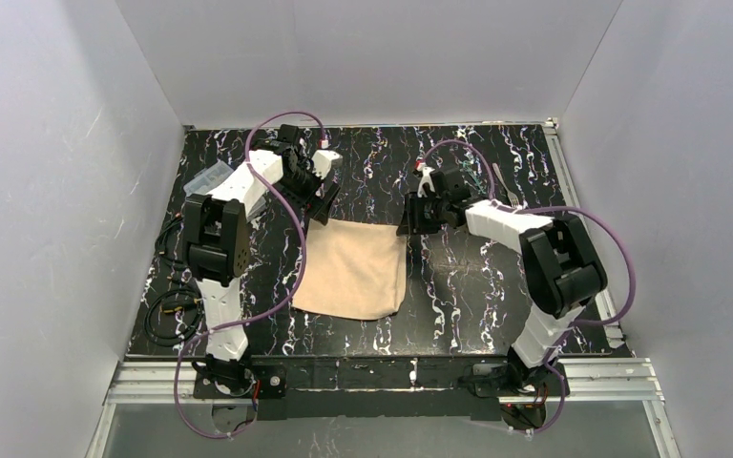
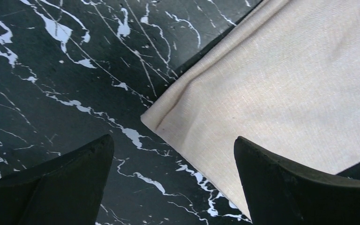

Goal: Fold the napkin into a case and place the utensils inside
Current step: Move the lower triangle-folded napkin to the center of the board.

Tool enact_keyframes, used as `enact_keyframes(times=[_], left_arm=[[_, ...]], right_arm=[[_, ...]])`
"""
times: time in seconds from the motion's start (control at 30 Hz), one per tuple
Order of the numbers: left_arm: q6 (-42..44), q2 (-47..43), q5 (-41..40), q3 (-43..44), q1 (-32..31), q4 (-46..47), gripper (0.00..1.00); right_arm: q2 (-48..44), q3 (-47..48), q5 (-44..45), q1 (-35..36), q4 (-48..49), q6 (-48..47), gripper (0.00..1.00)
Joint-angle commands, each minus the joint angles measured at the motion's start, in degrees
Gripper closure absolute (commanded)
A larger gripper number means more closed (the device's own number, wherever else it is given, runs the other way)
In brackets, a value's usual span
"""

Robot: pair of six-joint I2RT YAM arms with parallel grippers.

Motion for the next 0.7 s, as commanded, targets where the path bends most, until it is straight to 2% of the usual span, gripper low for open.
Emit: enact_keyframes(times=[0.0, 0.23, 0.3, 0.4, 0.47, 0.67], left_arm=[[1.1, 1.3, -3.2, 0.9, 0.2, 1.9, 0.02], [0.2, 3.0, -5.9, 1.4, 0.2, 3.6, 0.06], [-0.4, 3.4, -6.6, 1.6, 0.2, 4.3, 0.06], [-1.5, 3.7, -7.6, 1.4, 0.2, 5.2, 0.05], [-2.4, 3.8, -9.0, 1.4, 0.2, 6.0, 0.06], [-4.7, 4.6, -10.0, 2.4, 0.2, 6.3, 0.06]], right_arm=[[3.9, 2.7, -2.3, -0.6, 5.3, 2.0, 0.55], [6.9, 4.7, -2.3, -0.7, 6.3, 2.0, 0.63], [7.6, 5.5, -2.0, -0.9, 6.2, 1.3, 0.71], [7.9, 6.1, -2.1, -1.4, 6.2, 0.6, 0.90], [8.0, 6.5, -2.3, -1.7, 6.2, 0.1, 0.96], [10.0, 9.3, -1.6, -1.9, 1.6, -3.2, 0.99]])
